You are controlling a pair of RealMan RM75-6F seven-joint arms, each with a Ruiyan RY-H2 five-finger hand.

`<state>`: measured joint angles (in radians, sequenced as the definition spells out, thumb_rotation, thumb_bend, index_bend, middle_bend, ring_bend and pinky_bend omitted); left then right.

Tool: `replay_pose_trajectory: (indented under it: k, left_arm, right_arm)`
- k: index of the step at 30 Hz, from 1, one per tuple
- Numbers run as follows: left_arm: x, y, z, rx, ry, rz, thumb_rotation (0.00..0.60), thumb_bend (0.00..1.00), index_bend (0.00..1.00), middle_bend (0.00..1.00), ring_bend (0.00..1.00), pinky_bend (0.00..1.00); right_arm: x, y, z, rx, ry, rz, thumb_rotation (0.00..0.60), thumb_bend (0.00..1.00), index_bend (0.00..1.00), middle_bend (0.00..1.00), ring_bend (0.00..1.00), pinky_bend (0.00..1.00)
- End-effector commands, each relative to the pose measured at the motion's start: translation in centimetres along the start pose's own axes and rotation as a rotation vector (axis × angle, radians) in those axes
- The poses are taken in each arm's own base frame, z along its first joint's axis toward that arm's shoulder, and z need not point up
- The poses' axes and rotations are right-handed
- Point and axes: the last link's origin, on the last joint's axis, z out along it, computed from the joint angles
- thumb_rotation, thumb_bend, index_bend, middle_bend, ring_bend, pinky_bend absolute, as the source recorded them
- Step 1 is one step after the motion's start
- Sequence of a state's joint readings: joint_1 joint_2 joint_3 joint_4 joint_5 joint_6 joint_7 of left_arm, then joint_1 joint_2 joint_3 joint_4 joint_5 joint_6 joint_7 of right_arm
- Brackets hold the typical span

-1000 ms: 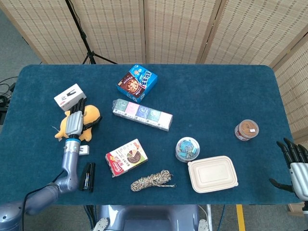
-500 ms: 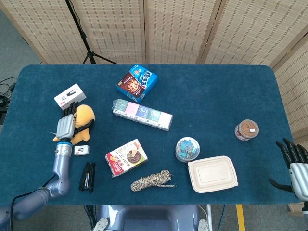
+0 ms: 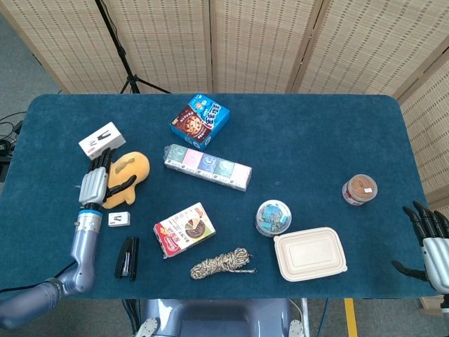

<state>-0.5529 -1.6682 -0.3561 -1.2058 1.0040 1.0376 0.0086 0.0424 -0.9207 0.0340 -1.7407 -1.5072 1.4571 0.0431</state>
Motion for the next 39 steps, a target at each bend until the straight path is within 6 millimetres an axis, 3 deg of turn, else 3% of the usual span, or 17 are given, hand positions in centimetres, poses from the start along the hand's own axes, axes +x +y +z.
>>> replay_pose_trajectory:
  k: [1, 9, 19, 24, 39]
  left_arm:
    - [1.7, 1.7, -0.1, -0.031, 0.033, 0.015, 0.097, 0.0, 0.0, 0.0, 0.0, 0.0]
    - [2.2, 5.4, 1.6, -0.058, 0.049, 0.059, 0.096, 0.0, 0.0, 0.0, 0.0, 0.0]
    - [-0.9, 7.7, 4.0, -0.038, -0.002, 0.097, 0.097, 0.0, 0.0, 0.0, 0.0, 0.0]
    - [-2.3, 7.1, 4.4, -0.001, -0.022, 0.113, 0.098, 0.0, 0.0, 0.0, 0.0, 0.0]
    - [-3.8, 3.3, 4.7, 0.065, -0.058, 0.139, 0.098, 0.0, 0.0, 0.0, 0.0, 0.0]
  right_arm:
    - [0.0, 0.0, 0.0, 0.0, 0.0, 0.0, 0.6, 0.0, 0.0, 0.0, 0.0, 0.0]
    - [0.1, 0.1, 0.0, -0.001, -0.002, 0.002, 0.6, 0.0, 0.0, 0.0, 0.0, 0.0]
    - [0.1, 0.3, 0.1, -0.01, -0.003, 0.001, 0.6, 0.0, 0.0, 0.0, 0.0, 0.0]
    - [0.2, 0.5, 0.1, -0.017, -0.001, 0.005, 0.6, 0.0, 0.0, 0.0, 0.0, 0.0]
    - [0.3, 0.0, -0.3, 0.007, -0.002, 0.003, 0.6, 0.0, 0.0, 0.0, 0.0, 0.0]
